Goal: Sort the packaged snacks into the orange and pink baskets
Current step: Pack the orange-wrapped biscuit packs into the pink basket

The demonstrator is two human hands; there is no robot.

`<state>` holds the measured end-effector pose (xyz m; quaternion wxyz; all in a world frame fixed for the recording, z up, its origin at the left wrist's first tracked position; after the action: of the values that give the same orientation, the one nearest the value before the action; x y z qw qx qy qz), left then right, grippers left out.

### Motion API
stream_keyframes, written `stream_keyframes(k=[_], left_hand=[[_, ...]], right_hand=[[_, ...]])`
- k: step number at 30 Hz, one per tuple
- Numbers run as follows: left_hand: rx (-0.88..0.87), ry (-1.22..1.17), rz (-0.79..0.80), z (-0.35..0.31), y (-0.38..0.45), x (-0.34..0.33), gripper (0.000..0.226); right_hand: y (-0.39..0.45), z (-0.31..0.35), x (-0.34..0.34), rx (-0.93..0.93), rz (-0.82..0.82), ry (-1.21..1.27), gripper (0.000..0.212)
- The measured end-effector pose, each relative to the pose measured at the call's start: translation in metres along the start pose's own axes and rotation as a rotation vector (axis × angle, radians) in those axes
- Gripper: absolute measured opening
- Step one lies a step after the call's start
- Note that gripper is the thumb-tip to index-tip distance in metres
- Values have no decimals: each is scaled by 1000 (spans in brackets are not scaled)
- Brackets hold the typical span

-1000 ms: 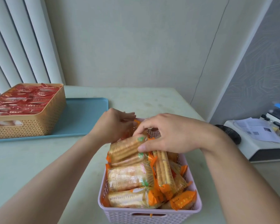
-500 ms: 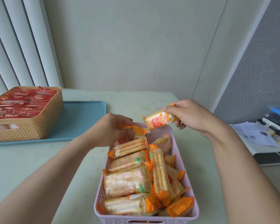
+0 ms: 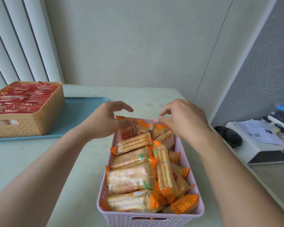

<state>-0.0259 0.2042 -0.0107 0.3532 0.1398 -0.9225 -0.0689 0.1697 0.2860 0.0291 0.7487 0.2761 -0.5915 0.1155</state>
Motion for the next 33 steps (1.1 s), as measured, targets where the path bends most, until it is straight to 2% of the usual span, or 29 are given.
stream_keyframes(k=[1, 3, 5, 6, 10, 12, 15, 22, 25, 27, 30, 32, 33], left_hand=[[-22, -5, 6, -3, 0, 5, 23], [-32, -15, 8, -8, -2, 15, 10], [-19, -12, -2, -10, -2, 19, 5], [-18, -10, -9, -11, -2, 19, 7], [-29, -85, -89, -19, -4, 20, 20], [-26, -174, -138, -20, -5, 25, 36], [-60, -319, -114, -26, -8, 27, 50], [-81, -429, -131, -34, -8, 23, 40], [-63, -384, -110, -33, -9, 22, 28], [-75, -318, -76, -35, -10, 20, 28], [-94, -316, -182, -33, -8, 25, 42], [-96, -309, -258, -30, -8, 33, 36], [-95, -270, -235, -30, -8, 33, 30]], right_hand=[[-2, 3, 4, 32, 33, 91, 31], [-10, 20, -1, 129, 276, 327, 34], [-23, 36, -17, 219, 539, 332, 48], [-27, 39, -23, 249, 597, 281, 50], [-20, 37, -20, 288, 475, 278, 26], [-11, 30, -15, 238, 381, 420, 28], [-3, 23, -5, 172, 283, 638, 35], [-4, 27, -15, 200, 336, 680, 45], [0, 24, -9, 162, 244, 723, 30], [3, 20, -3, 147, 161, 704, 30], [1, 21, -10, 207, 243, 540, 27], [-4, 24, -21, 227, 360, 433, 26], [-6, 26, -26, 224, 395, 417, 24]])
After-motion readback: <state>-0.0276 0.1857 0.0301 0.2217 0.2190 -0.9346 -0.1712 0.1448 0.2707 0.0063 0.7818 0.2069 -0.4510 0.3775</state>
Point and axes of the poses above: each hand's wrist, its own y-axis towards the middle knuckle, its own x-axis out of the back of the hand, z = x × y, the point moved 7 cm from there along y, towards the middle knuckle, and after that the axes turned 3 degrees about -x, right-handed, at the moved point
